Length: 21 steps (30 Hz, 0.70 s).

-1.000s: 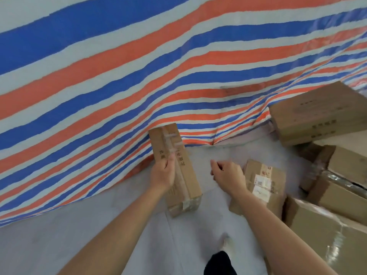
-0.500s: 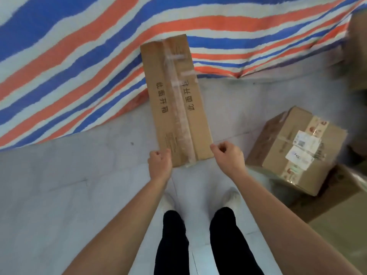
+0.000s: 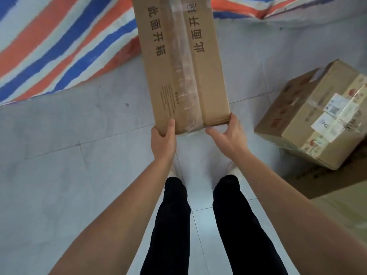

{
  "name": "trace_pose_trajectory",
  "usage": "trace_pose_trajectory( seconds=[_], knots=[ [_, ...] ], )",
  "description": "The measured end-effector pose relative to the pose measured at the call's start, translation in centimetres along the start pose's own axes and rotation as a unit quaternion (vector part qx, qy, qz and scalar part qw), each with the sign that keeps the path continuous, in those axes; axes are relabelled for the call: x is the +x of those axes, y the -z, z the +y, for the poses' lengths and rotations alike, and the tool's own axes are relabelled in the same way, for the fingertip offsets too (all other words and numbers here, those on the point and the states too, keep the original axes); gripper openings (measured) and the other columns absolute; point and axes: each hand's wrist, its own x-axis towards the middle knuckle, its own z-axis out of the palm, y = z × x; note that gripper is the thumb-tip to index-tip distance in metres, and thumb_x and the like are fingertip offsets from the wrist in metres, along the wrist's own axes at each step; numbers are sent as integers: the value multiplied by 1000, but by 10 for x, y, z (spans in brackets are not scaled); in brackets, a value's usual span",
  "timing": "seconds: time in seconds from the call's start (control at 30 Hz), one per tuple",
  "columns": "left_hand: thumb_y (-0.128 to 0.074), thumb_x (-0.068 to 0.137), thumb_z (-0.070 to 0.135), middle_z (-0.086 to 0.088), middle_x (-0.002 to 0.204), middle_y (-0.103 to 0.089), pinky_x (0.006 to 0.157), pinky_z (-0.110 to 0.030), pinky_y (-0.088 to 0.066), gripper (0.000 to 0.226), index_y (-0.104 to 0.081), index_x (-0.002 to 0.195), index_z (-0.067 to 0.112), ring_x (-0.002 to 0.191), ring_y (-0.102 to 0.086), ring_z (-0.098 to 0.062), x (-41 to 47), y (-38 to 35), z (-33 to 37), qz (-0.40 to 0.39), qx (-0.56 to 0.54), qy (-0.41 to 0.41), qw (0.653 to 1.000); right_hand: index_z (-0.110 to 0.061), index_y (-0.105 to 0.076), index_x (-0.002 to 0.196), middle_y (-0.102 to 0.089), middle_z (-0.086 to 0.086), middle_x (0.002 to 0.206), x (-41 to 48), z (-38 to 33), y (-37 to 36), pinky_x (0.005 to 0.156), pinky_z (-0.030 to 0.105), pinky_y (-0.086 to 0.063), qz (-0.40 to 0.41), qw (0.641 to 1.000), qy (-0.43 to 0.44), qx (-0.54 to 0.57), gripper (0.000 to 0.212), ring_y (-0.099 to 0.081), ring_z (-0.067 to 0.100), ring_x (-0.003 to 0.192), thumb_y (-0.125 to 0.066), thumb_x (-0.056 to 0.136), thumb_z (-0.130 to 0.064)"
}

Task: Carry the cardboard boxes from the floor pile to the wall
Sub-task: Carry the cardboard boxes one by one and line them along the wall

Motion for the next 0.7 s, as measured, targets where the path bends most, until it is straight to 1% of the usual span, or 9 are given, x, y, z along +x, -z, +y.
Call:
trace_pose_trajectory(
  seconds=[0.07, 0.13, 0.27, 0.33, 0.4, 0.47, 0.5, 0.6, 0.7],
  knots=[
    [-60, 93, 50, 16, 110, -61, 89, -22, -46, 47, -53, 127, 19, 102, -60, -4, -21, 13, 20, 6, -21, -22, 1000, -8, -37, 146, -45, 10, 134, -21, -23, 11, 108, 37, -33, 42, 998, 16, 34, 84, -41, 30, 130, -72, 80, -45],
    [-60, 93, 50, 21, 107, -61, 84, -19, -46, 45, -54, 127, 22, 98, -58, 6, -43, 24, 39, 15, -40, -51, 998, -9, -37, 147, -42, 8, 134, -41, -44, 23, 111, 38, -32, 75, 995, 32, 64, 92, -39, 26, 131, -65, 72, -53],
    [-56, 90, 61, 16, 108, -63, 91, -32, -53, 48, -54, 122, 26, 100, -63, -5, -81, 59, 105, 33, -83, -94, 992, -13, -38, 146, -39, 0, 130, -86, -100, 59, 111, 33, -30, 118, 981, 109, 108, 87, -36, 15, 127, -63, 74, -55],
    [-53, 92, 61, 15, 108, -60, 90, -31, -51, 47, -52, 122, 25, 103, -61, -9, -97, 79, 145, 41, -92, -120, 988, -13, -36, 148, -39, 1, 134, -106, -132, 76, 108, 29, -30, 127, 972, 165, 112, 86, -35, 11, 125, -66, 78, -53],
    [-50, 96, 57, 12, 119, -56, 95, -30, -44, 52, -48, 134, 23, 114, -55, -12, -112, 100, 178, 46, -103, -147, 983, -14, -31, 152, -40, 3, 142, -125, -158, 86, 106, 28, -32, 131, 962, 209, 118, 87, -38, 12, 128, -69, 82, -50],
    [-49, 93, 63, 6, 140, -52, 106, -36, -41, 62, -44, 142, 25, 127, -50, -17, -123, 119, 195, 54, -112, -160, 979, -15, -26, 154, -39, 4, 148, -145, -179, 92, 107, 30, -35, 139, 953, 248, 106, 93, -40, 17, 134, -70, 81, -53],
    [-49, 92, 65, 4, 142, -51, 107, -39, -42, 63, -45, 141, 27, 127, -50, -19, -132, 131, 198, 60, -117, -159, 979, -16, -23, 154, -38, 4, 150, -159, -188, 92, 107, 31, -36, 142, 948, 270, 91, 98, -39, 18, 136, -69, 78, -58],
    [-48, 92, 65, 2, 126, -60, 100, -40, -47, 53, -52, 128, 26, 114, -57, -20, -160, 165, 192, 91, -137, -134, 977, -17, -19, 155, -36, 7, 153, -199, -205, 90, 114, 44, -37, 138, 942, 302, 52, 111, -38, 24, 139, -62, 70, -72],
    [-48, 89, 67, 3, 106, -65, 95, -44, -52, 44, -56, 109, 28, 99, -61, -20, -208, 215, 174, 149, -185, -115, 964, -13, -17, 155, -34, 11, 153, -250, -224, 82, 115, 52, -36, 95, 935, 342, 9, 110, -36, 28, 140, -62, 71, -68]
  ],
)
